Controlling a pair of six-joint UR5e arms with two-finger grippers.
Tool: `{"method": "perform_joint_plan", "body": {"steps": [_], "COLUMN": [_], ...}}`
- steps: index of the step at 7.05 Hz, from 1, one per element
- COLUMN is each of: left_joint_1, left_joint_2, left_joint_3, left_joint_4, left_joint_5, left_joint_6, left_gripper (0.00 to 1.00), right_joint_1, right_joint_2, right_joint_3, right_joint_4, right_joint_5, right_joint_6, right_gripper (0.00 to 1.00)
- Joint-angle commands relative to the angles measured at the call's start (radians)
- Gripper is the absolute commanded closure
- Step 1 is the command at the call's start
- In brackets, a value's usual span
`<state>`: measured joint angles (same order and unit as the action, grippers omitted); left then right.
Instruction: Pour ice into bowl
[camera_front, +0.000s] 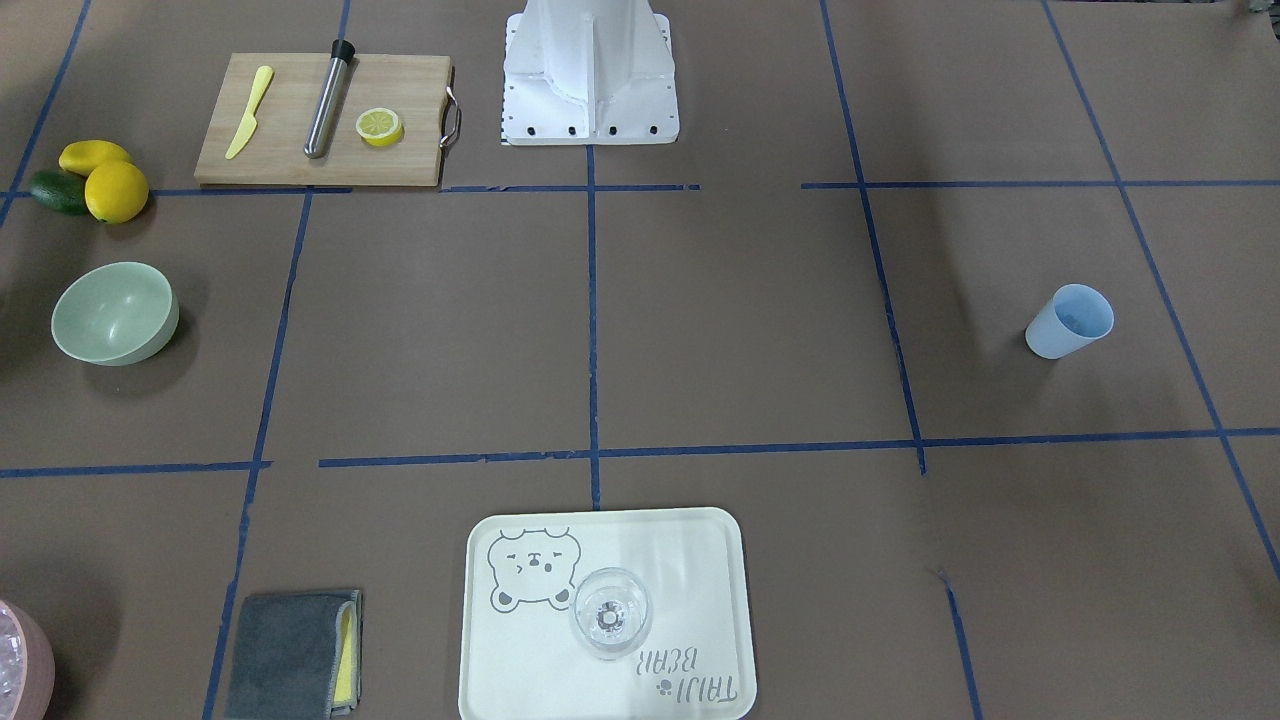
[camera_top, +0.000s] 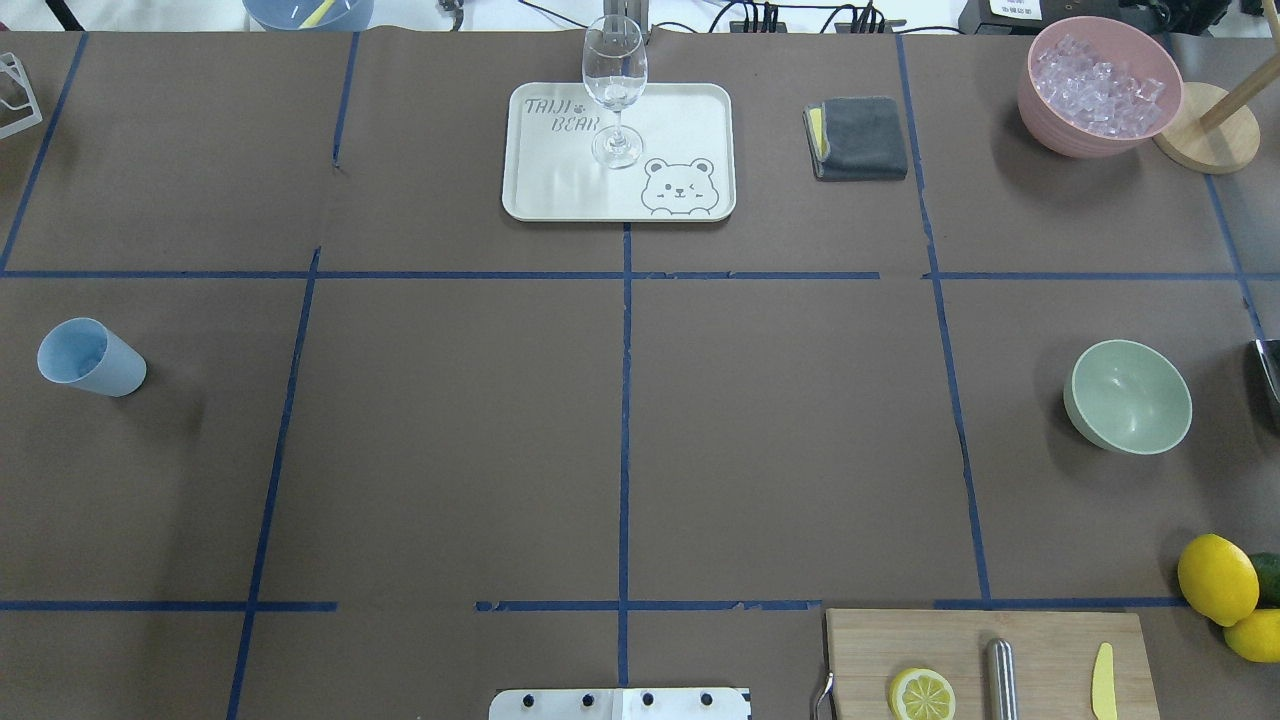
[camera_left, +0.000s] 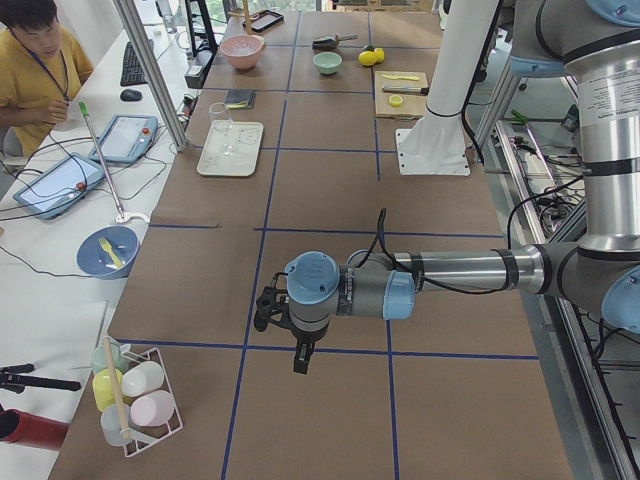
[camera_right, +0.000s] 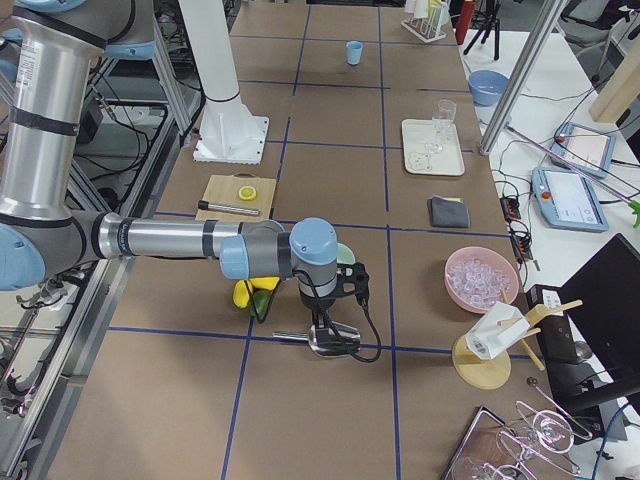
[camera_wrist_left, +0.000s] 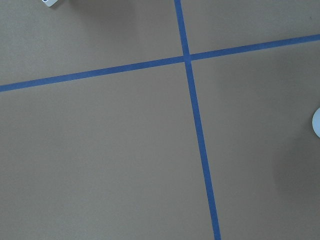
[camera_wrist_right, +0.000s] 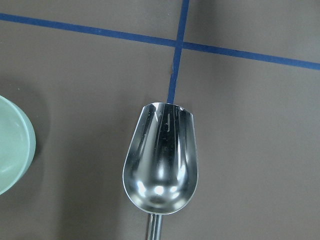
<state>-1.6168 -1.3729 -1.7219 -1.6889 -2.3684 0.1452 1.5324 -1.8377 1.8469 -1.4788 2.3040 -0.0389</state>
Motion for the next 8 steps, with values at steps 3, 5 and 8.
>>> {"method": "perform_joint_plan", "body": {"steps": [3, 5, 8], "left_joint_1": [0.000, 0.000, 0.000], "left_joint_2": [-0.002, -0.002, 0.000], "left_joint_3": [-0.002, -0.002, -0.002], "left_joint_4": [0.000, -0.005, -0.005], "left_joint_5": [0.009, 0.002, 0.001], "left_joint_6": [0.002, -0.003, -0.001], "left_gripper": [0.00, 0.00, 0.00], "right_joint_1": [0.000, -0.001, -0.001], "right_joint_2": [0.003, 0.014, 0.057], "right_joint_3": [0.002, 0.015, 0.066], "right_joint_4": [0.002, 0.003, 0.002], "right_joint_5": [-0.008, -0.006, -0.006], "right_joint_6": [-0.001, 0.011, 0.022], "right_gripper": [0.00, 0.00, 0.00]}}
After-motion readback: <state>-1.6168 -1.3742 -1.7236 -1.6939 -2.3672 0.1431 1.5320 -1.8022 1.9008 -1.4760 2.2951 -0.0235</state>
